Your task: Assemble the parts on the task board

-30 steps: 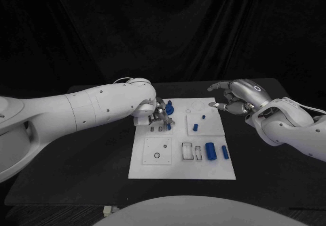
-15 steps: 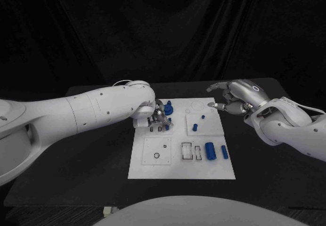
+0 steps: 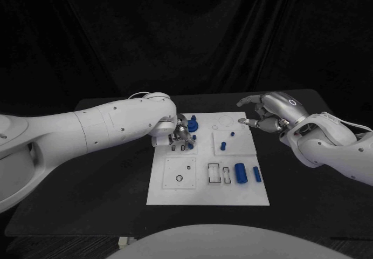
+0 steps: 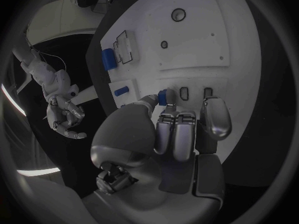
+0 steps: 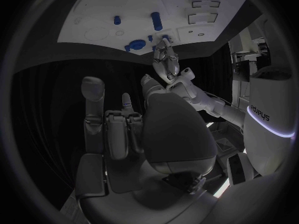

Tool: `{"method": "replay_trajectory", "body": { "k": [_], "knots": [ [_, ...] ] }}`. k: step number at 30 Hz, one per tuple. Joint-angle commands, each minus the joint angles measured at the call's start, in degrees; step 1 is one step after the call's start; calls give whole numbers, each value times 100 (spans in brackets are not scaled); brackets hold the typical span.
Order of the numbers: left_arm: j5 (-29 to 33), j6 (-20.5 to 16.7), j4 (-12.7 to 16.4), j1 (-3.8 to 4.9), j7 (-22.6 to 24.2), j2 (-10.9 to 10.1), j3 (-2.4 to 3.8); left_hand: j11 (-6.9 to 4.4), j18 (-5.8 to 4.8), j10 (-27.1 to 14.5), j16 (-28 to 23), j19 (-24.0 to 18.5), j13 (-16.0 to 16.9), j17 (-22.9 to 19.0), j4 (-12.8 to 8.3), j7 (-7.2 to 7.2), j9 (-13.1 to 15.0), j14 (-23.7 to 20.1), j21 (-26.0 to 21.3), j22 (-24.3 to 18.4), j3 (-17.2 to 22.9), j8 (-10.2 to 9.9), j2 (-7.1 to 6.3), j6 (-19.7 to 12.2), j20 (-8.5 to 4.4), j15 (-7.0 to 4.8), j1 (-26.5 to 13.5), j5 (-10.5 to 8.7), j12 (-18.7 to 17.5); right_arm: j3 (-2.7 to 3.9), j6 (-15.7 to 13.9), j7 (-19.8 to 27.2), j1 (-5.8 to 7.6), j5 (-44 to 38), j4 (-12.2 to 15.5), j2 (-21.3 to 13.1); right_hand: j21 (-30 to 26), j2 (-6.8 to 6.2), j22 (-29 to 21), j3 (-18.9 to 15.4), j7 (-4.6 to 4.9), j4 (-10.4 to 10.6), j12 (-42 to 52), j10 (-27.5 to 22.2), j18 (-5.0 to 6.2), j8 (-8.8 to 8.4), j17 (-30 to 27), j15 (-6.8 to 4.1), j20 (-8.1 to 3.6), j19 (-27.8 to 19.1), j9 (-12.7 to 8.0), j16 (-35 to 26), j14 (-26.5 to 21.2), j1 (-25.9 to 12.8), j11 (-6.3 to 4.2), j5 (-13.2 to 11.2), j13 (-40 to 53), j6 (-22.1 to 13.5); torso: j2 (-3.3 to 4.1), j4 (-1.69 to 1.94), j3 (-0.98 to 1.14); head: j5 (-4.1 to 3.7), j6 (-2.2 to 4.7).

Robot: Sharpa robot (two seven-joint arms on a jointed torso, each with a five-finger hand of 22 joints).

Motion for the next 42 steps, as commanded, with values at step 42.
{"method": "replay_trajectory", "body": {
  "k": [42],
  "knots": [
    [8,-51,242,-16,-135,-460,3,-4,-24,600,15,-48,1510,1509,-622,-3,520,605,-132,10,1709,-267,-471,201,-19,-19,-616,400,21,4,185,-143,-77,107,-51,-42,-30,88,5,-8,25,-40,15,617,-83,61,1269,36,-6,31,-29,-42,535,18,57,38,1497,85,-6,3,4,107,-1]
  ]
}}
